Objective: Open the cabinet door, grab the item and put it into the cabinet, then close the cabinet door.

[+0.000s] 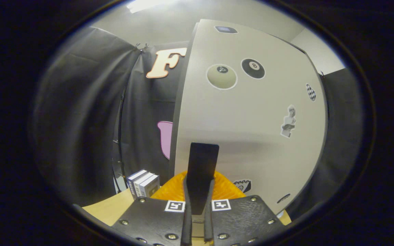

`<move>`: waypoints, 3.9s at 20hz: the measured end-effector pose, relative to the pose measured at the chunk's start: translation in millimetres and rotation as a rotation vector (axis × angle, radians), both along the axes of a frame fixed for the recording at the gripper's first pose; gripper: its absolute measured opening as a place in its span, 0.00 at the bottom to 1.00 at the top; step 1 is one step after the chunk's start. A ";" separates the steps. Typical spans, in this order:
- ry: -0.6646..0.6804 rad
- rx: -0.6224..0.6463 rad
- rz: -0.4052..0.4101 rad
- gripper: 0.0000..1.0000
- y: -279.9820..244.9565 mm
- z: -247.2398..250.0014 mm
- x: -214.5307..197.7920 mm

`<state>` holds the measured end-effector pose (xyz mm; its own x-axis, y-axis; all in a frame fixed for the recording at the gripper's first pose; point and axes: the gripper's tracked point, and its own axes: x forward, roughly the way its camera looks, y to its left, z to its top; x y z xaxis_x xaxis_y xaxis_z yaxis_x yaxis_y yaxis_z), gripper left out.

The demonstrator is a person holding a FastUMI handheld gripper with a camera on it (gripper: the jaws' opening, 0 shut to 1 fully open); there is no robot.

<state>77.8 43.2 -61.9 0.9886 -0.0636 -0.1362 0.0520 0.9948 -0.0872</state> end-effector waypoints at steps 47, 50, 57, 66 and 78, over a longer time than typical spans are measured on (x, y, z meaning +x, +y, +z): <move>0.067 0.046 -0.281 0.13 -87.2 19.0 -190.0; 0.082 0.059 -0.303 0.13 -96.1 21.7 -200.1; 0.103 0.105 -0.370 0.12 -124.7 22.2 -225.4; 0.118 0.099 -0.482 0.12 -181.0 25.1 -263.5; 0.164 0.113 -0.423 0.12 -238.7 22.1 -285.0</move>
<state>-207.2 -195.5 -39.9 0.8436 -0.4327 -0.3180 0.4501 0.8927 -0.0204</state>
